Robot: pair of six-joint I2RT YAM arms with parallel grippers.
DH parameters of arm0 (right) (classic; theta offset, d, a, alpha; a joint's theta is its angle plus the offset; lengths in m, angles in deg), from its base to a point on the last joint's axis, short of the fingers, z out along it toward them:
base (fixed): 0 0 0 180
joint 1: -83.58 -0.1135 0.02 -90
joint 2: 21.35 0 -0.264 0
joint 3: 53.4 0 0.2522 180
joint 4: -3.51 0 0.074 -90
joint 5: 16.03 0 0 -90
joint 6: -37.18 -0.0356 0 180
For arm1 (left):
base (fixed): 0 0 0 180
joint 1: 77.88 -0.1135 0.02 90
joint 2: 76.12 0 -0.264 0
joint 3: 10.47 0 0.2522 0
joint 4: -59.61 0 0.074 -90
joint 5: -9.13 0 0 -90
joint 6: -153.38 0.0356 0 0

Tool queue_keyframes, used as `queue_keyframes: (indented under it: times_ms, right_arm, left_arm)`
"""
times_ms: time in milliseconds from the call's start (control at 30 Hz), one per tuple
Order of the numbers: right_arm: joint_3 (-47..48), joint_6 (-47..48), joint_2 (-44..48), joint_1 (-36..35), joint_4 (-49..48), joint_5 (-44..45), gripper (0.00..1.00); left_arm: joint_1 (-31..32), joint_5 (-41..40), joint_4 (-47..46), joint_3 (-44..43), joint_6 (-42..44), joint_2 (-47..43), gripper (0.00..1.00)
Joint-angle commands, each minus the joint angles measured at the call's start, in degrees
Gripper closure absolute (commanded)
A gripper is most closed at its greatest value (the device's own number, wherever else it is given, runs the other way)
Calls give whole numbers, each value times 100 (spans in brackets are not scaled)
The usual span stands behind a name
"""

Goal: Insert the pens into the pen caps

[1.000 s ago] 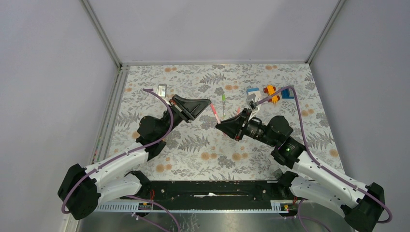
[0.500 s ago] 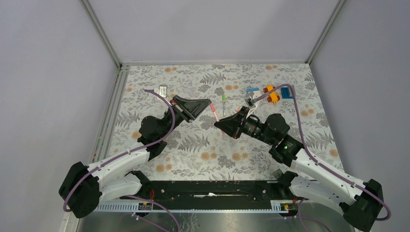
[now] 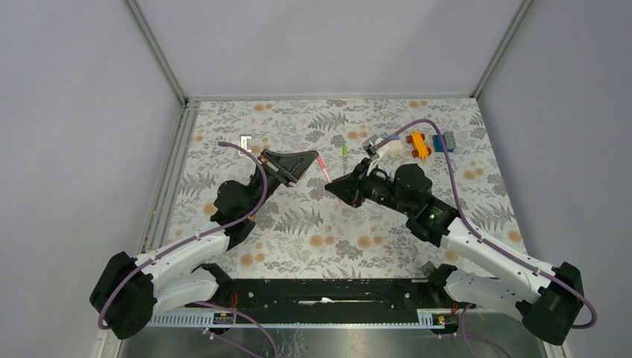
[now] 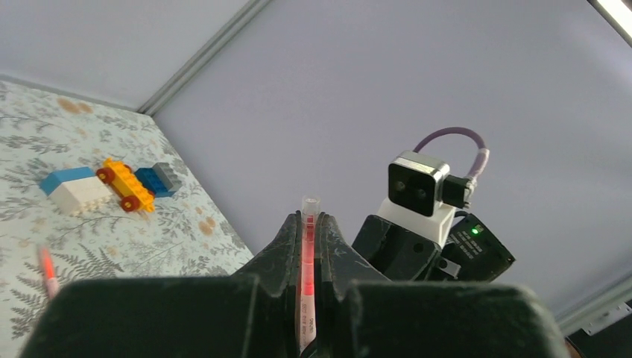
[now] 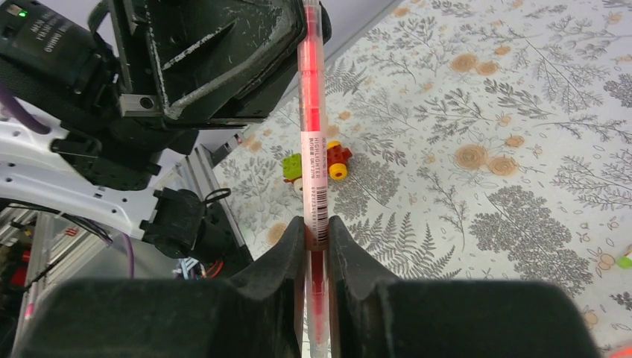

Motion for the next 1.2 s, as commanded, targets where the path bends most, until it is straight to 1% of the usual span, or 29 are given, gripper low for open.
queue_keyframes:
  times_ms: [0, 133, 267, 500, 733, 933, 1067, 1167]
  right_arm:
    - [694, 384, -211, 57, -305, 983, 100]
    - [984, 594, -467, 56, -106, 1142, 100]
    - [1261, 761, -794, 54, -18, 1147, 100]
    - [1747, 1178, -1336, 54, 124, 1411, 100]
    - [2239, 1477, -1926, 23, 282, 2041, 100]
    - [2658, 1600, -2386, -55, 333, 2468, 100]
    - [2792, 1517, -2570, -61, 237, 2259, 100]
    - [2746, 1461, -2508, -60, 69, 1955, 100]
  left_arm:
    - [136, 584, 392, 196, 68, -196, 100]
    - [134, 536, 566, 304, 82, -292, 100]
    - [132, 413, 953, 298, 92, -316, 100]
    - [134, 190, 1366, 329, -592, -18, 100]
    - [135, 157, 1626, 269, -971, 327, 100]
    - [137, 61, 2292, 43, -1071, 430, 100]
    - [139, 127, 2357, 31, -1064, 395, 100]
    - [146, 116, 2285, 155, -943, 232, 100]
